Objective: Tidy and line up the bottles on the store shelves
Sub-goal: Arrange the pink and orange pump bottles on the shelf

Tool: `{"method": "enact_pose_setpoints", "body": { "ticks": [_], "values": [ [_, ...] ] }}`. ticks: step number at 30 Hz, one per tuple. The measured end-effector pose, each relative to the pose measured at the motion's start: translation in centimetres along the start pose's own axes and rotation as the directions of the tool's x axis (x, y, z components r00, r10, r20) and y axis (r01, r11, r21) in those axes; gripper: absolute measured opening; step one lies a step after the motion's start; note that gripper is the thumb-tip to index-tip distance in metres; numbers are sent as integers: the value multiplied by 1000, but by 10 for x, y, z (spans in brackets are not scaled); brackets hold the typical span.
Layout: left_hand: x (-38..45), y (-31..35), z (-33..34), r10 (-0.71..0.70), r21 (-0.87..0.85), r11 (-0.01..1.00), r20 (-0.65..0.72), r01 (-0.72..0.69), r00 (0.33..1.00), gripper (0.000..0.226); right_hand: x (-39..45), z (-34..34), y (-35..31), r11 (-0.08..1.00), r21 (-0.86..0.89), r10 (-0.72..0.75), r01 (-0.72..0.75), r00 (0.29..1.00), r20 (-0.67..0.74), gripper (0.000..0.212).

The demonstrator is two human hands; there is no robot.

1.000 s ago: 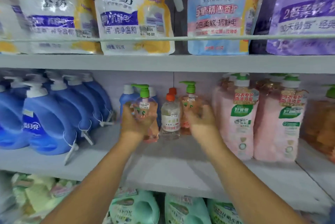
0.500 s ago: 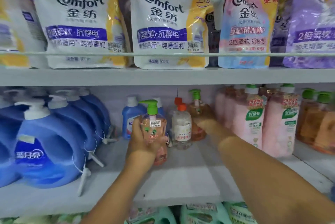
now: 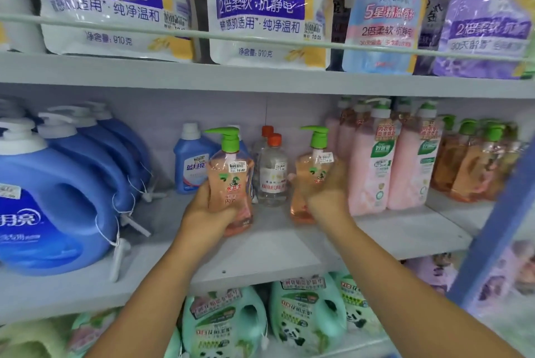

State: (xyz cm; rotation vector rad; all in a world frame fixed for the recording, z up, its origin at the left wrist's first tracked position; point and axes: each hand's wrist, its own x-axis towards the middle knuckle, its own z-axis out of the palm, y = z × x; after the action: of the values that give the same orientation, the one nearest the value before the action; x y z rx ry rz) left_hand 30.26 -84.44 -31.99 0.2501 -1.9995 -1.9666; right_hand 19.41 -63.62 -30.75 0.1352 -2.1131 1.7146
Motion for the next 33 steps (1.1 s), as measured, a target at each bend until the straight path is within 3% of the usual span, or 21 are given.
{"method": "enact_pose_setpoints", "body": {
  "ticks": [3, 6, 12, 16, 18, 21, 26, 30, 33],
  "values": [
    [-11, 8, 9, 21, 25, 999, 47, -22, 999, 48, -34, -26, -3, 999, 26, -31, 28, 988, 154, 68],
    [-18, 10, 19, 62, 127, 989, 96, -74, 993, 50, -44, -44, -8, 996, 51, 57, -75, 956, 288, 61],
    [-45, 20, 59, 133, 166, 975, 113, -150, 985, 49, -67, -104, -16, 989, 37, 131, -141, 971, 199, 54],
    [-81, 33, 113, 120, 78, 987, 194, -137, 974, 74, -84, -193, -23, 988, 57, 133, -142, 981, 140, 46],
    [-100, 39, 149, 136, 42, 988, 238, -150, 962, 71, -89, -243, -23, 988, 72, 130, -139, 985, 112, 47],
    [-130, 47, 216, 136, -1, 990, 304, -143, 943, 61, -80, -314, -2, 989, 66, 130, -134, 989, 71, 60],
    [-170, 43, 365, 189, -64, 982, 388, -178, 902, 69, -41, -435, 59, 991, 76, 111, -108, 993, -36, 50],
    [-180, 31, 474, 214, -98, 977, 340, -192, 916, 68, 2, -518, 99, 984, 114, 144, -135, 987, -71, 47],
    [-171, 25, 529, 199, -43, 980, 245, -194, 949, 57, 45, -550, 116, 993, 61, 104, -100, 992, -71, 60]
  ]
}}
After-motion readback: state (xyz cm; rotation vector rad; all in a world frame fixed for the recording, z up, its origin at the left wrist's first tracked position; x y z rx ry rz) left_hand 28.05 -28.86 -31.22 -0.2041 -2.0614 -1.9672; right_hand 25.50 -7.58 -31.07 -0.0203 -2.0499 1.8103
